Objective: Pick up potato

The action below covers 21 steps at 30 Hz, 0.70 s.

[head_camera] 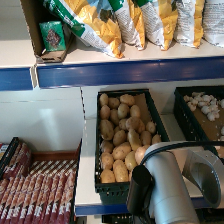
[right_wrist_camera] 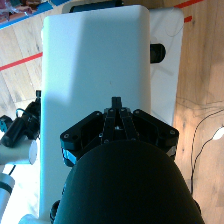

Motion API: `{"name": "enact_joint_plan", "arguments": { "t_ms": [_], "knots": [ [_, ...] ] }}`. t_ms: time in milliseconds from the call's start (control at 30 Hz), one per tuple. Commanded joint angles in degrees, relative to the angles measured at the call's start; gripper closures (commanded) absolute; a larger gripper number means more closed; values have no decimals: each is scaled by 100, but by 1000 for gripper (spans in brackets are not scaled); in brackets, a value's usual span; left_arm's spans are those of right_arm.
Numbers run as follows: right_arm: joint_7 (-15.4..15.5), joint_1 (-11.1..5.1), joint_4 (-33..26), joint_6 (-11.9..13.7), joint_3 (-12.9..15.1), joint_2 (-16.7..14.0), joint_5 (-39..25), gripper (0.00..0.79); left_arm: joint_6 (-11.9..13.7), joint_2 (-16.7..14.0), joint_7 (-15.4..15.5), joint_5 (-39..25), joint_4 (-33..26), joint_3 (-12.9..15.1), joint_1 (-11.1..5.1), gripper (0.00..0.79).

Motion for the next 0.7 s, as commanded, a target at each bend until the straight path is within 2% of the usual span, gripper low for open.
{"name": "enact_joint_plan", "arguments": {
  "t_ms": [33, 267, 700],
  "knots": [
    [4, -13, 53, -4, 0, -13, 4, 777, 0, 0, 0, 0, 0, 0, 0, 785],
    [73, -81, 140, -13, -49, -67, -26, 784, 0, 0, 0, 0, 0, 0, 0, 785],
    [81, -208, 141, 35, -615, -243, 276, 784, 0, 0, 0, 0, 0, 0, 0, 785]
  ]
}}
